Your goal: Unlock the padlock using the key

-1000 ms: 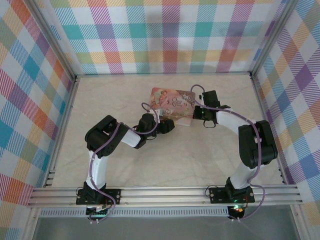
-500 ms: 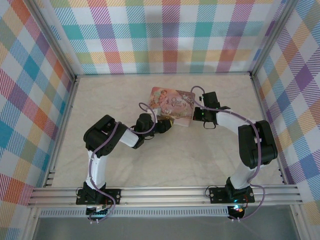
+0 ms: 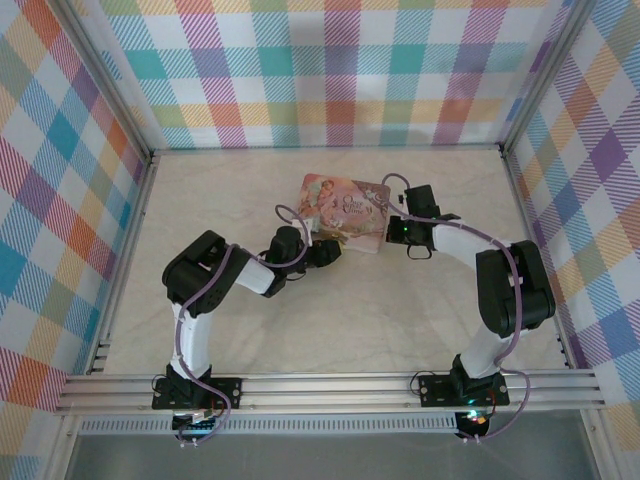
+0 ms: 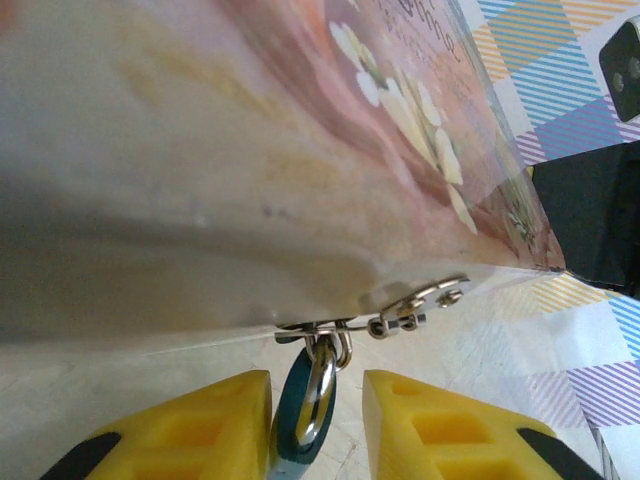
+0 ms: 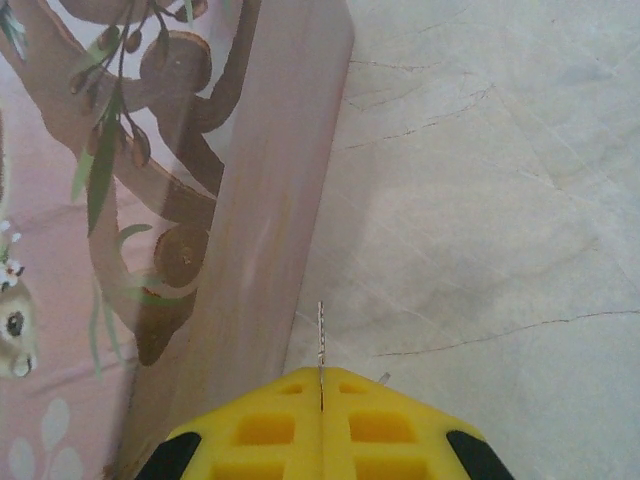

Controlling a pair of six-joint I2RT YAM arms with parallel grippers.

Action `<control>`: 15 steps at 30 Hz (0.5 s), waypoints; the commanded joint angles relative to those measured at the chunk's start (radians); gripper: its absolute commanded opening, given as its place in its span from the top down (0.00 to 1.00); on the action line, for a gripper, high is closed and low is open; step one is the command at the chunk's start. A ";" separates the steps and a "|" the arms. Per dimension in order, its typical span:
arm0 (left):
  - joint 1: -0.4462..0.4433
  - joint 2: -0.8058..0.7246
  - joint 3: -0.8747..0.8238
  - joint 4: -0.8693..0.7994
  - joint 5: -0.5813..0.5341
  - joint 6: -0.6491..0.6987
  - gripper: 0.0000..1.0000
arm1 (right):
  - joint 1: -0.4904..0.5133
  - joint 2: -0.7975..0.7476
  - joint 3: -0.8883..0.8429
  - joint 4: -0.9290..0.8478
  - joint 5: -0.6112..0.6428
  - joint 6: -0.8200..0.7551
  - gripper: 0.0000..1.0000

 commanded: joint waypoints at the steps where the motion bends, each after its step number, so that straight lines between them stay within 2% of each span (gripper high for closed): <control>1: 0.021 -0.018 -0.029 -0.066 -0.026 -0.020 0.73 | 0.006 -0.033 -0.014 0.010 -0.016 0.007 1.00; 9: 0.035 -0.022 -0.031 -0.072 -0.030 -0.016 0.85 | 0.007 -0.036 -0.020 0.014 -0.021 0.012 1.00; 15: 0.037 -0.033 -0.019 -0.136 -0.010 0.007 0.91 | 0.007 -0.051 -0.025 0.014 -0.016 0.006 1.00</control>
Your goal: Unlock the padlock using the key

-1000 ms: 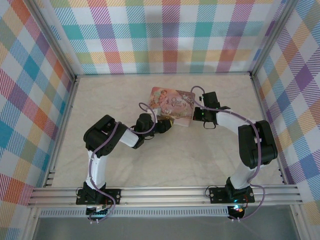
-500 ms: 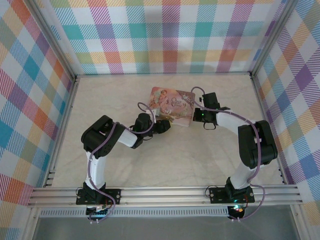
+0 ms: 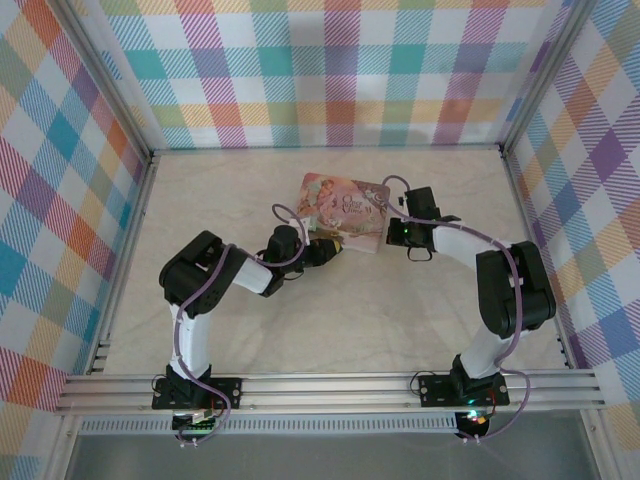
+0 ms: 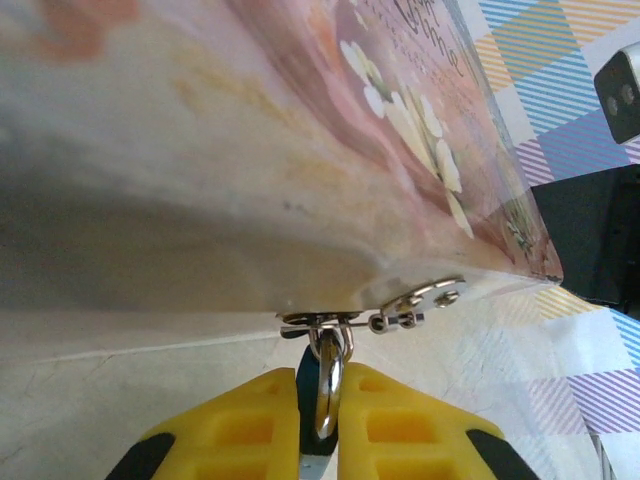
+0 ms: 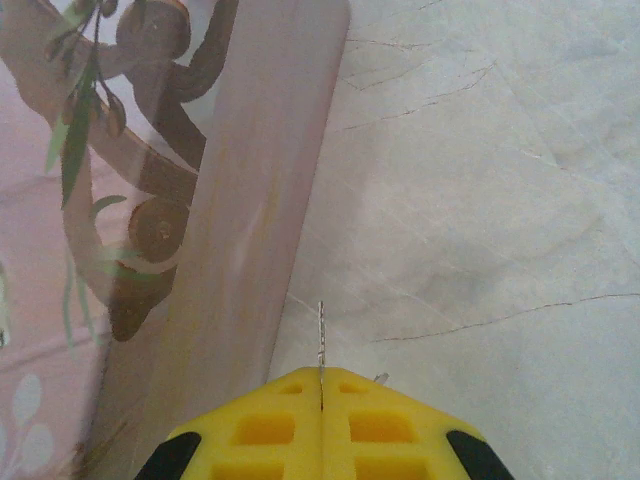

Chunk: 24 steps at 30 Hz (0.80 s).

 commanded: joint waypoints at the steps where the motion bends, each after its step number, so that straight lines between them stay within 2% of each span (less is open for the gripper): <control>1: 0.024 -0.020 -0.005 -0.137 -0.002 0.013 0.92 | 0.006 -0.047 -0.007 0.014 -0.010 0.006 1.00; 4: 0.027 -0.034 0.019 -0.207 0.032 0.020 0.92 | 0.006 -0.054 -0.009 0.011 -0.015 0.006 1.00; 6: 0.031 -0.047 0.060 -0.317 0.072 0.039 0.92 | 0.006 -0.063 -0.009 0.007 -0.018 0.003 1.00; 13: 0.041 -0.066 0.288 -0.860 0.206 0.149 0.95 | 0.004 -0.115 -0.030 -0.013 -0.039 -0.025 1.00; 16: 0.055 -0.039 0.376 -1.002 0.277 0.143 0.94 | 0.002 -0.155 -0.047 -0.032 -0.041 -0.028 1.00; 19: 0.059 -0.026 0.421 -1.041 0.330 0.108 0.94 | -0.001 -0.224 -0.087 -0.040 -0.053 -0.019 1.00; 24: 0.059 -0.041 0.434 -0.978 0.325 0.023 0.95 | -0.001 -0.360 -0.152 -0.063 -0.108 -0.008 1.00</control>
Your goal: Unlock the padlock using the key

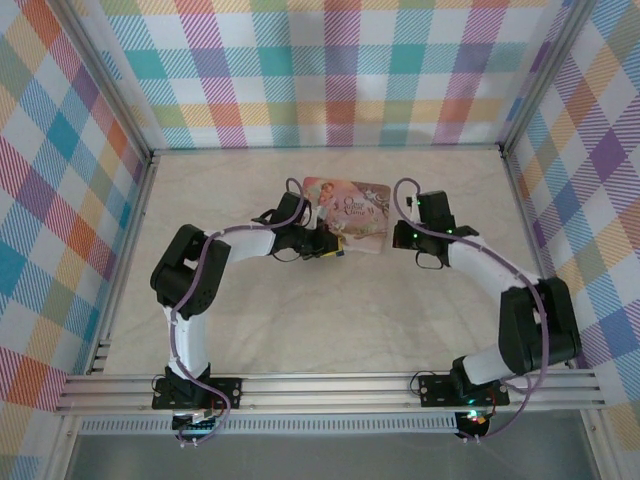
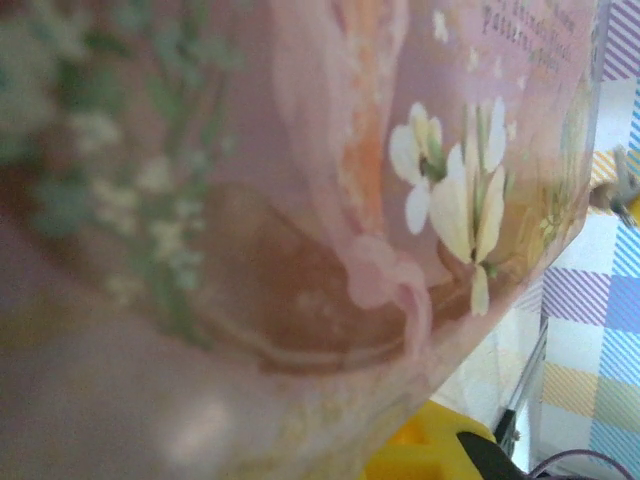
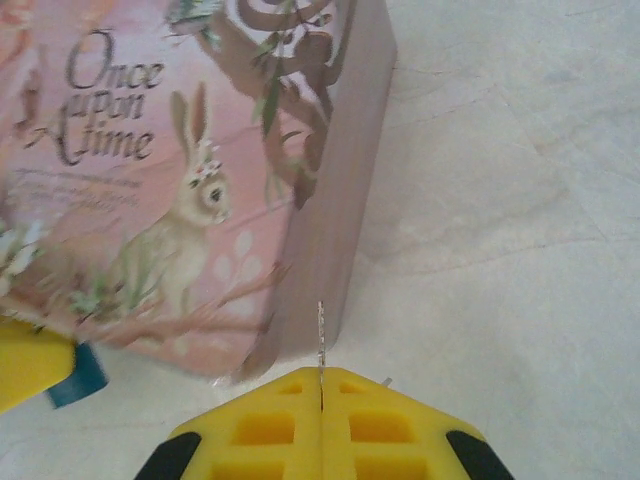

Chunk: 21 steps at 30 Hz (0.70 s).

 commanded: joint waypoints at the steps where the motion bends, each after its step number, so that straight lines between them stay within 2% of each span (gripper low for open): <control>1: 0.007 -0.001 0.018 -0.006 0.060 -0.086 0.95 | -0.003 -0.093 -0.036 -0.028 -0.078 0.003 1.00; 10: -0.004 -0.022 -0.046 0.263 0.042 -0.308 0.95 | -0.004 -0.288 -0.135 0.027 -0.296 0.064 1.00; 17: -0.019 -0.031 -0.053 0.321 0.010 -0.376 0.95 | -0.013 -0.361 -0.232 0.180 -0.414 0.204 1.00; 21: -0.026 -0.046 -0.040 0.301 -0.010 -0.382 0.95 | -0.021 -0.383 -0.292 0.268 -0.456 0.277 1.00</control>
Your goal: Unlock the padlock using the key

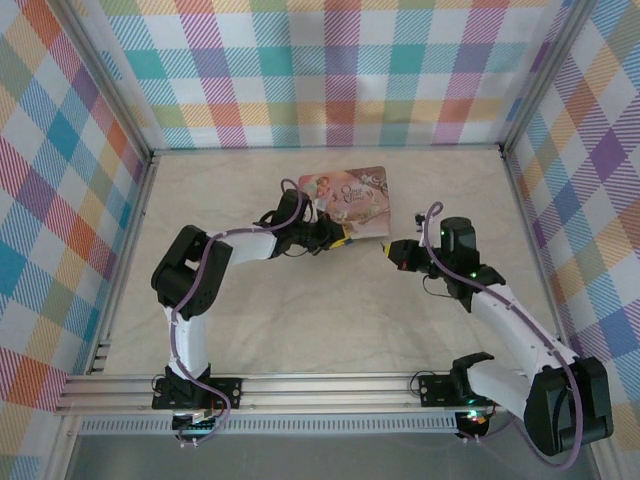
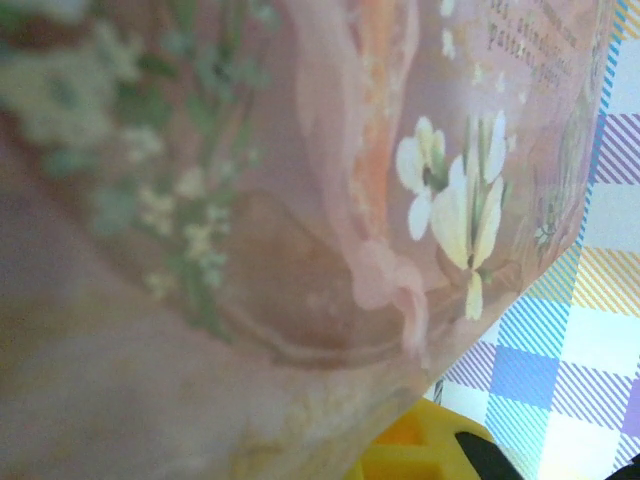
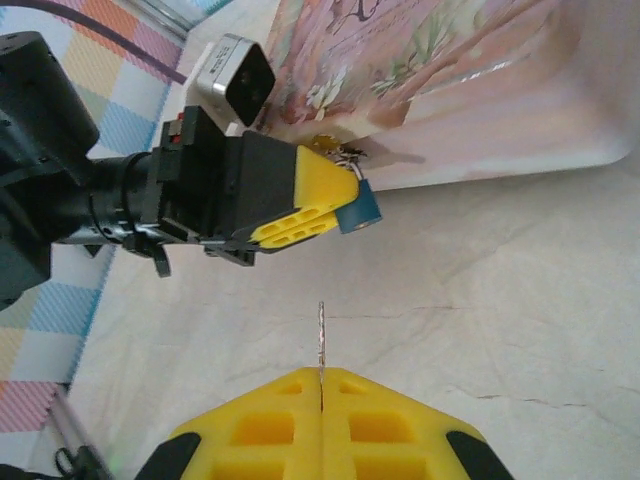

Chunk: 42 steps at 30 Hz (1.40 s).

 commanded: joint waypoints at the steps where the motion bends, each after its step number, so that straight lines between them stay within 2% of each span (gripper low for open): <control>1: -0.007 -0.048 0.001 0.041 0.006 -0.066 0.95 | -0.012 -0.021 -0.039 0.129 -0.084 0.098 1.00; 9: -0.007 -0.057 0.017 0.047 0.019 -0.078 0.95 | -0.031 0.025 -0.132 0.352 -0.160 0.237 1.00; 23: -0.007 -0.058 -0.007 0.116 0.043 -0.105 0.95 | -0.030 0.307 -0.182 0.745 -0.224 0.424 1.00; 42: -0.008 -0.064 -0.009 0.103 0.051 -0.102 0.95 | -0.015 0.620 -0.149 1.072 -0.250 0.600 1.00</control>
